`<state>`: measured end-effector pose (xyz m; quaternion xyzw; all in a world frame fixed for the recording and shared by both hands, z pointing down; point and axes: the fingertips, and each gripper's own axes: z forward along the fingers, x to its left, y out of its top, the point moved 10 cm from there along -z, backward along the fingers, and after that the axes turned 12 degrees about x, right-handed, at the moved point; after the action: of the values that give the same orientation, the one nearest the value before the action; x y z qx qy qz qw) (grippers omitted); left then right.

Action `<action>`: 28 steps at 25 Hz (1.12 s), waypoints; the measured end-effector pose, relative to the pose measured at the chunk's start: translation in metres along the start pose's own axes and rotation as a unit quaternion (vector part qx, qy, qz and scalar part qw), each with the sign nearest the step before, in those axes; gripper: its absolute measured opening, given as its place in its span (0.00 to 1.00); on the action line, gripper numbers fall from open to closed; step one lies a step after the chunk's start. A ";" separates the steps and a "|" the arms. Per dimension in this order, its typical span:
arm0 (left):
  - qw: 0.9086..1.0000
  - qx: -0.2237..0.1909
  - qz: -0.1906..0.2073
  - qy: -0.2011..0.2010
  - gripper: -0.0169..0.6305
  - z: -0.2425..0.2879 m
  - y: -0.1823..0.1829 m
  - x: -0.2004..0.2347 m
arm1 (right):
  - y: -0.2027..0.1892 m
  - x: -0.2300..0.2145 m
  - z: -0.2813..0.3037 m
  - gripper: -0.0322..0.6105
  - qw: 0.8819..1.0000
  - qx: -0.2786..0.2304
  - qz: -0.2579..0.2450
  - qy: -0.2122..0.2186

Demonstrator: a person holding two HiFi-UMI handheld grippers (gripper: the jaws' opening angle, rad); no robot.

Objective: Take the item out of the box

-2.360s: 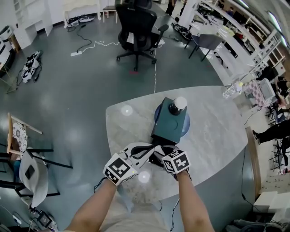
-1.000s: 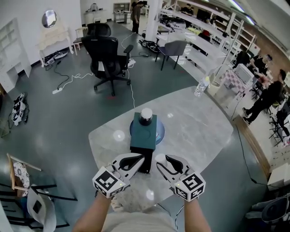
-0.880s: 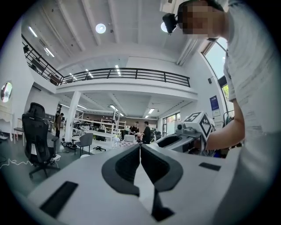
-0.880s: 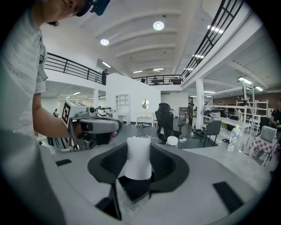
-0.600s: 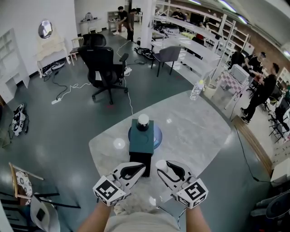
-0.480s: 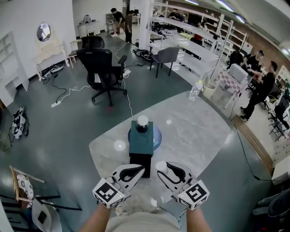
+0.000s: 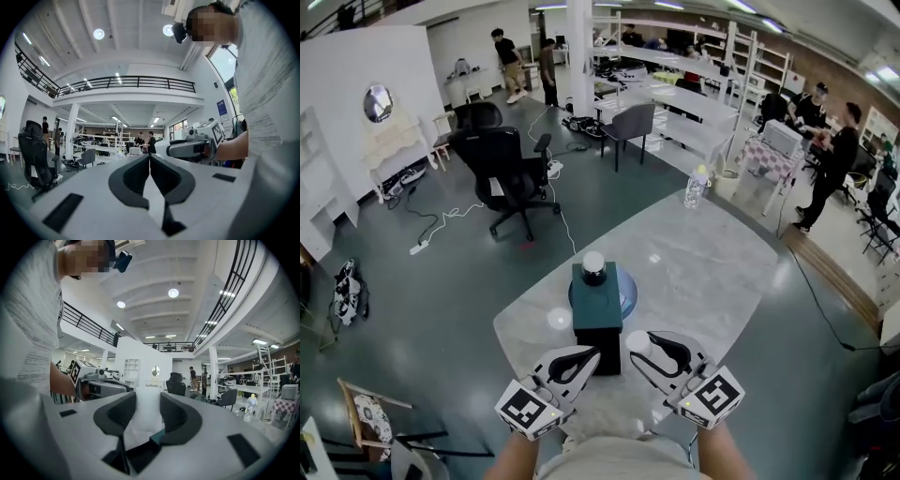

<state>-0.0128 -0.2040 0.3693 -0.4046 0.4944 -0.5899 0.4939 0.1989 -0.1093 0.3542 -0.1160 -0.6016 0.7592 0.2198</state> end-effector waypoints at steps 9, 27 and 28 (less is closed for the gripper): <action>1.000 -0.001 0.016 -0.005 0.06 -0.002 0.014 0.002 | 0.006 -0.003 -0.001 0.33 1.000 -0.017 0.008 -0.008; 0.999 0.011 0.026 -0.016 0.06 -0.001 0.018 0.001 | 0.006 0.001 -0.003 0.33 1.000 -0.018 0.005 -0.013; 0.999 0.011 0.027 -0.017 0.06 -0.001 0.017 0.001 | 0.005 0.001 -0.003 0.33 1.000 -0.018 0.005 -0.012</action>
<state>-0.0103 -0.2050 0.3523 -0.3954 0.4900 -0.5753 0.5221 0.1987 -0.1073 0.3485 -0.1136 -0.6174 0.7506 0.2064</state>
